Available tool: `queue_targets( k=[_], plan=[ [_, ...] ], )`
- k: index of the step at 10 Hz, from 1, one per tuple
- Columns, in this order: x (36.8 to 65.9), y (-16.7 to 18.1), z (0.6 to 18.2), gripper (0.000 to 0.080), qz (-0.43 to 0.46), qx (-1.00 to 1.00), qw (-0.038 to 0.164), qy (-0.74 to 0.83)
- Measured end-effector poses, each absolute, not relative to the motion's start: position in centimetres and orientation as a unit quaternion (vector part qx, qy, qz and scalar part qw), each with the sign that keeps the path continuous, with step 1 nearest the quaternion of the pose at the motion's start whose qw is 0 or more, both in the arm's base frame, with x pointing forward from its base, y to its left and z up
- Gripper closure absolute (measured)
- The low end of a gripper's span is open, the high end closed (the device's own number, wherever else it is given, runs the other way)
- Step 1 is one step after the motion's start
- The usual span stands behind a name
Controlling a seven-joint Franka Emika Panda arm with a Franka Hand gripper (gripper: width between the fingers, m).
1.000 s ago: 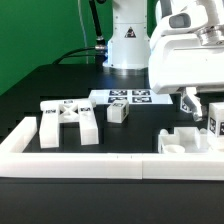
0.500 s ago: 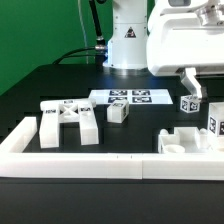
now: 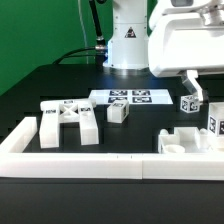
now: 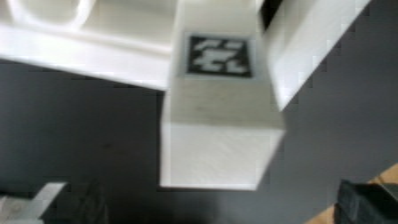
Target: Assemble chair
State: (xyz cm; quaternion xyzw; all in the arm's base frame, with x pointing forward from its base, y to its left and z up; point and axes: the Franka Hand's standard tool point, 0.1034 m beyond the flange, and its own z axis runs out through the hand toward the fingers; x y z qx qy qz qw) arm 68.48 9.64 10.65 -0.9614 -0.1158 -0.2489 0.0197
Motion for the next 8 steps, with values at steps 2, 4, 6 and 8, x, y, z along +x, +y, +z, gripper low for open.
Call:
queue_targets(
  k=[2,4,6,8],
  plan=[
    [68.3,10.1,10.4,0.015,-0.165,-0.979,0.03,-0.119],
    [67.8,10.5,10.4,0.015,-0.095,-0.987,0.038,-0.121],
    [67.2,10.3,9.9,0.015,-0.029,-0.991,0.043,-0.124],
    [67.5,10.1,9.3,0.015,-0.036,-0.991,0.041,-0.121]
  ],
)
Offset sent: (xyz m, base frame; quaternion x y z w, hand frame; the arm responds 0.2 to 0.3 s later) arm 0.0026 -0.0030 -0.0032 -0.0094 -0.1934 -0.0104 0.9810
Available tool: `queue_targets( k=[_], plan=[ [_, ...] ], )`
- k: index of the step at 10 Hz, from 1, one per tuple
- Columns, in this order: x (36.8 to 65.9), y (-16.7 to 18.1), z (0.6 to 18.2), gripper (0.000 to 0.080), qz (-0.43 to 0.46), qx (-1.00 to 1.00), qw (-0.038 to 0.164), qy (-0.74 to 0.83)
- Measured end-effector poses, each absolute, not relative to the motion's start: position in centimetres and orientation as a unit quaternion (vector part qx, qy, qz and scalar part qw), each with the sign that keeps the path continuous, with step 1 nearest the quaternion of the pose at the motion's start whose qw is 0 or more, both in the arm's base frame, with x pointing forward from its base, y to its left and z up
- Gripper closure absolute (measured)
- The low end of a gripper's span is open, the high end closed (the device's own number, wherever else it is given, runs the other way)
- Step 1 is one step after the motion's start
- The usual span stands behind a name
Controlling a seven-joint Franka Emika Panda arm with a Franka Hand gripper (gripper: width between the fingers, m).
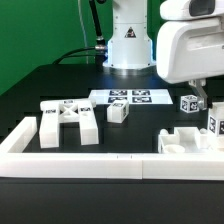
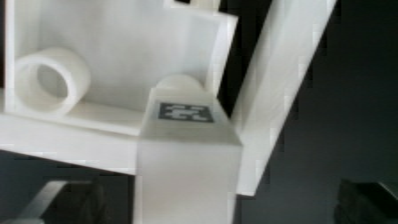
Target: Assemble chair
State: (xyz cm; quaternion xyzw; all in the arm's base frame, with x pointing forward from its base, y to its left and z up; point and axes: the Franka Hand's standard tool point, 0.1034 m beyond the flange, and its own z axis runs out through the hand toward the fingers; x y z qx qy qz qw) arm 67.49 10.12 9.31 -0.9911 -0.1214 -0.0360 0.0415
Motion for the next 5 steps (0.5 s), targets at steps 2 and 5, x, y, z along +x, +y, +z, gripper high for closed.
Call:
queue_targets(
  k=[2,5],
  plan=[
    [67.16,9.55,8.63,0.015,-0.045,-0.992,0.038,-0.11],
    [67.11,9.35,8.22,0.015,-0.053,-0.992,0.036,-0.109]
  ],
)
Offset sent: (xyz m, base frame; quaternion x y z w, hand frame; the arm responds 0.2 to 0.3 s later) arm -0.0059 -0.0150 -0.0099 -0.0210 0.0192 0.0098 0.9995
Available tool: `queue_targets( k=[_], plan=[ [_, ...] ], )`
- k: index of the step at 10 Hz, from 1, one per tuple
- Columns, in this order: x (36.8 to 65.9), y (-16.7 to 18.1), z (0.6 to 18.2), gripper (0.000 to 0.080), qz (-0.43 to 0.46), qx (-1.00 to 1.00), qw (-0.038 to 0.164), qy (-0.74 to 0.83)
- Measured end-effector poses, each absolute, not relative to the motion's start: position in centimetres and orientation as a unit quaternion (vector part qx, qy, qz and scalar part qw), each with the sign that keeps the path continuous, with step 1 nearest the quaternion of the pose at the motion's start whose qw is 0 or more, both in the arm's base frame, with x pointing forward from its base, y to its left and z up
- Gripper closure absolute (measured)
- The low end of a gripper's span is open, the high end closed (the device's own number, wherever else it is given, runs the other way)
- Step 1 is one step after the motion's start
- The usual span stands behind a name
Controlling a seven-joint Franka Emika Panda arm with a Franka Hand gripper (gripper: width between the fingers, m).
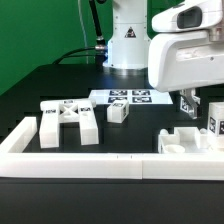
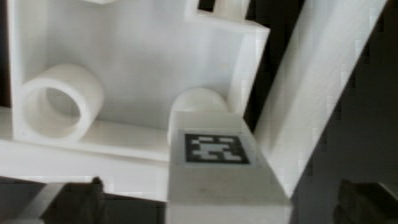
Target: Assemble chair
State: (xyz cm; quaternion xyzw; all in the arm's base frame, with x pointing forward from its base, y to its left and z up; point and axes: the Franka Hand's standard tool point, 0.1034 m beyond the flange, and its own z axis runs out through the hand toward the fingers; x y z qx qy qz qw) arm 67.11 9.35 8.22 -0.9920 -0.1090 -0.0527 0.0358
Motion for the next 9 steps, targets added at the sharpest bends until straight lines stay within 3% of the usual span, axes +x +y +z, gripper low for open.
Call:
queue_targets(
  k=[2,3,4,5,6,9],
  plan=[
    [67.21,9.35,8.31,0.015,-0.053,-0.992,0.036,-0.113],
    [67.19,9.34,8.29,0.024,-0.053,-0.992,0.036,-0.113],
    [67.19,9.34,8.28,0.024,-0.053,-0.992,0.036,-0.113],
    [67.19,9.34,8.28,0.0454,-0.053,-0.992,0.036,-0.113],
    [67.21,9.33,8.29,0.0511,-0.053,-0.992,0.036,-0.113],
    [67.21,9.34,8.29,0.0511,-0.053,-0.993,0.037,-0.102]
  ],
)
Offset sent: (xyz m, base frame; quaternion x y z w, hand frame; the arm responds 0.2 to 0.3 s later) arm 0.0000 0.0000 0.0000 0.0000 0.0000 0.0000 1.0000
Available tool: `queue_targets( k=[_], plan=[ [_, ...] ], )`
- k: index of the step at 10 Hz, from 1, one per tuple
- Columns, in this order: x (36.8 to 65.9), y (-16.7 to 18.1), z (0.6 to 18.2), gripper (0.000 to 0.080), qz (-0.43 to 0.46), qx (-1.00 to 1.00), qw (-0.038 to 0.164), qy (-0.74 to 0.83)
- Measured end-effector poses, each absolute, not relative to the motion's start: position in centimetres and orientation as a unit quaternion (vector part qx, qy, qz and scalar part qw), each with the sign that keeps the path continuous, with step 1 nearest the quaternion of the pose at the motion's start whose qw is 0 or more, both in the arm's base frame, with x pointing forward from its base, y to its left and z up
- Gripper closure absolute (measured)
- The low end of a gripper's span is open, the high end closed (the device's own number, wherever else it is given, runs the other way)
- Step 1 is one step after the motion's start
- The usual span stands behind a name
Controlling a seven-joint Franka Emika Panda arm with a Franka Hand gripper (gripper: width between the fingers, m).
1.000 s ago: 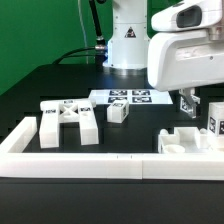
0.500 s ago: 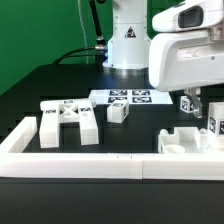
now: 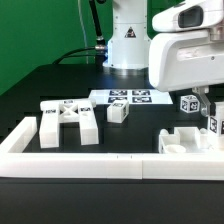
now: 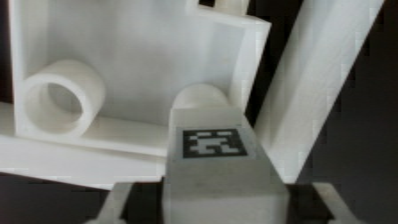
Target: Assemble chair
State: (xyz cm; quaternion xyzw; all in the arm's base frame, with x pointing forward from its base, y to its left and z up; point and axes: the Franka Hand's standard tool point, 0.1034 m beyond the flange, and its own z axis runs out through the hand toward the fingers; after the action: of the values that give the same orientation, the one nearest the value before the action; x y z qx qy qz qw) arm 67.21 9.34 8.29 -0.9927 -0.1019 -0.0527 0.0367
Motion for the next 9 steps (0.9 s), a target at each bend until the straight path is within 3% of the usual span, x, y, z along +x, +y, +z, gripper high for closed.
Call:
queue_targets(
  k=[9],
  plan=[
    [67.7,10.8,8.3,0.0509,-0.051,-0.94,0.081,0.327]
  ],
)
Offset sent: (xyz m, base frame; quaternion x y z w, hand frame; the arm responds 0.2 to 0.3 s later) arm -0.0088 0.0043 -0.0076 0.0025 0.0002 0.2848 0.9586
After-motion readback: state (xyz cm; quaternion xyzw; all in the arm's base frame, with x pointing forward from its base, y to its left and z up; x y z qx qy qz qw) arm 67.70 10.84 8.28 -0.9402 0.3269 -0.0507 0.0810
